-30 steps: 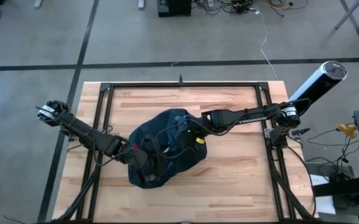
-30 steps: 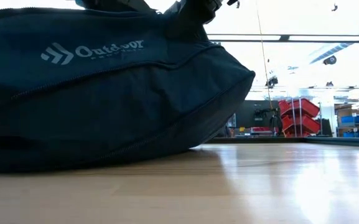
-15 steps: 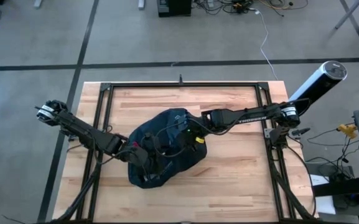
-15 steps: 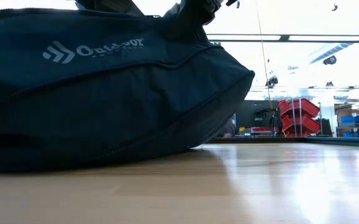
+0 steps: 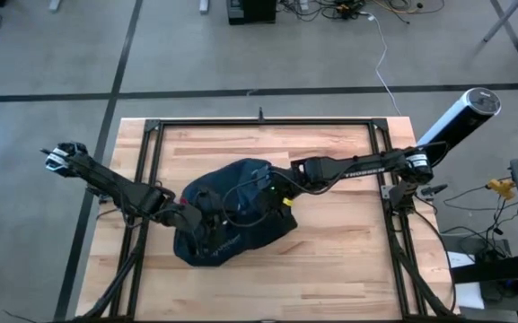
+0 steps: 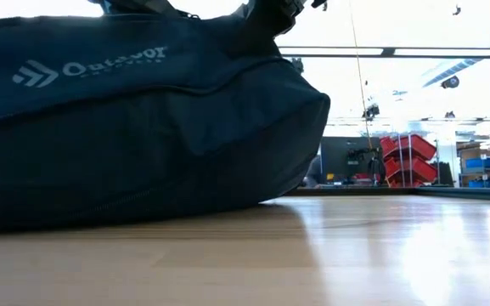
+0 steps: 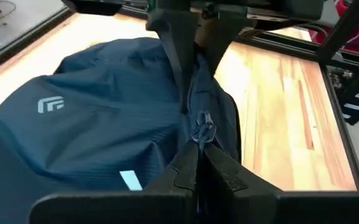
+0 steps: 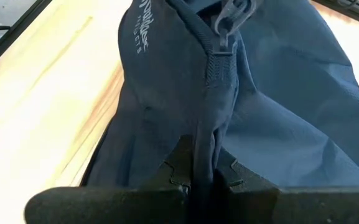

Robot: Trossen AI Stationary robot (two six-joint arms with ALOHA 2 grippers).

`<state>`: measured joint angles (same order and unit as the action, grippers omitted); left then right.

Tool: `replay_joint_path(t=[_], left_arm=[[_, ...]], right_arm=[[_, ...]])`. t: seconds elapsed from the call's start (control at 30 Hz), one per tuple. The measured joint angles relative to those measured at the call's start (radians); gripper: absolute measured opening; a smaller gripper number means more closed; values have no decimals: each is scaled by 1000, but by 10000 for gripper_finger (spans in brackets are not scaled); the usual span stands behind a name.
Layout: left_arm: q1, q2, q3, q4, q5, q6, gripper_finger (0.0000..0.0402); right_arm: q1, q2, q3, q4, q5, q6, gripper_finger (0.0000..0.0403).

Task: Unpack backpack
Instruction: Close the black backpack

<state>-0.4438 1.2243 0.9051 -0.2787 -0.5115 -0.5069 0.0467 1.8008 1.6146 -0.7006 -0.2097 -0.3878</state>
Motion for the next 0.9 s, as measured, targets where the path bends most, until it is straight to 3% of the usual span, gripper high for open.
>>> replay_joint_path(t=[0.9], left_arm=[[0, -133, 0, -217, 170, -123, 0]], right_arm=[[-16, 0, -9, -52, 2, -19, 0]])
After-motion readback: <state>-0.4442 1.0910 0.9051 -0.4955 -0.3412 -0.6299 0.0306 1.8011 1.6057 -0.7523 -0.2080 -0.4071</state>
